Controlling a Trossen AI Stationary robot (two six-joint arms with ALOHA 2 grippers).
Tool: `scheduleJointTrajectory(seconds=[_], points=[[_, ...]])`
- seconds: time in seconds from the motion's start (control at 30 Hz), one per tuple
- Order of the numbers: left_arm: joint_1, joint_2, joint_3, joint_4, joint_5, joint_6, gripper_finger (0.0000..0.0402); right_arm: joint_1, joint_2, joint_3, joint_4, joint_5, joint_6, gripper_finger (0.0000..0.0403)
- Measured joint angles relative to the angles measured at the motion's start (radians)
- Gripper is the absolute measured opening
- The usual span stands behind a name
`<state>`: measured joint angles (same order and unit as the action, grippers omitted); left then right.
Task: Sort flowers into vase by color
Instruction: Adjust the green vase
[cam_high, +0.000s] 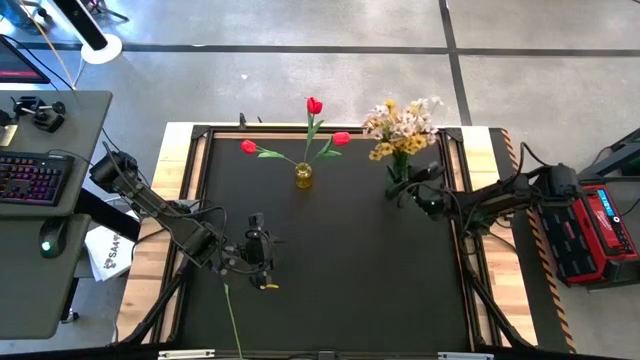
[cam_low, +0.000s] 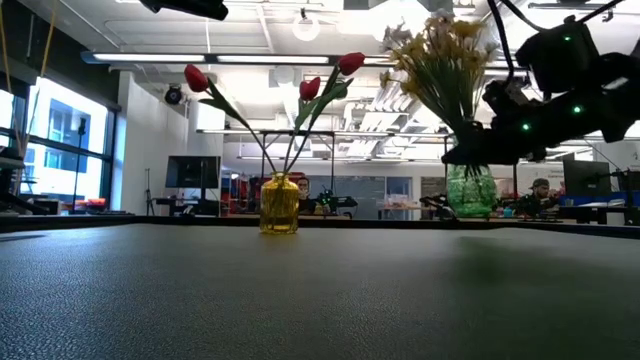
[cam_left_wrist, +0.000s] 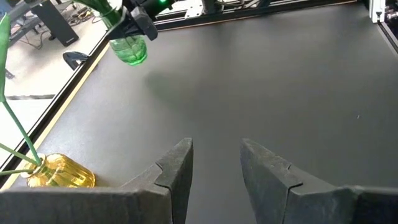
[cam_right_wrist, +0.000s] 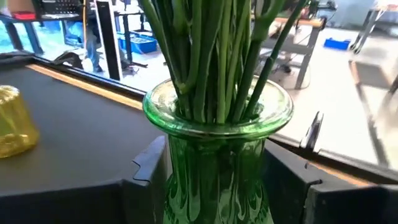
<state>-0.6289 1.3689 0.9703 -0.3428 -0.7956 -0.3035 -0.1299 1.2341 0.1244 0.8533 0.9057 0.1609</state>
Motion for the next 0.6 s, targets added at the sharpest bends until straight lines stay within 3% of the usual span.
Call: scheduleJointTrajectory(seconds=[0.23,0.6], points=[[0.0,0.0,0.0,-0.001,0.0,0.0,0.0121,-0.075,-0.001,0.0,0.013,0.06,-0.07,0.0168],[0.0,0.0,0.0,-0.001,0.0,0.0,0.0121,-0.2,-0.002,-0.093,0.176,-0.131,-0.073,0.0168]])
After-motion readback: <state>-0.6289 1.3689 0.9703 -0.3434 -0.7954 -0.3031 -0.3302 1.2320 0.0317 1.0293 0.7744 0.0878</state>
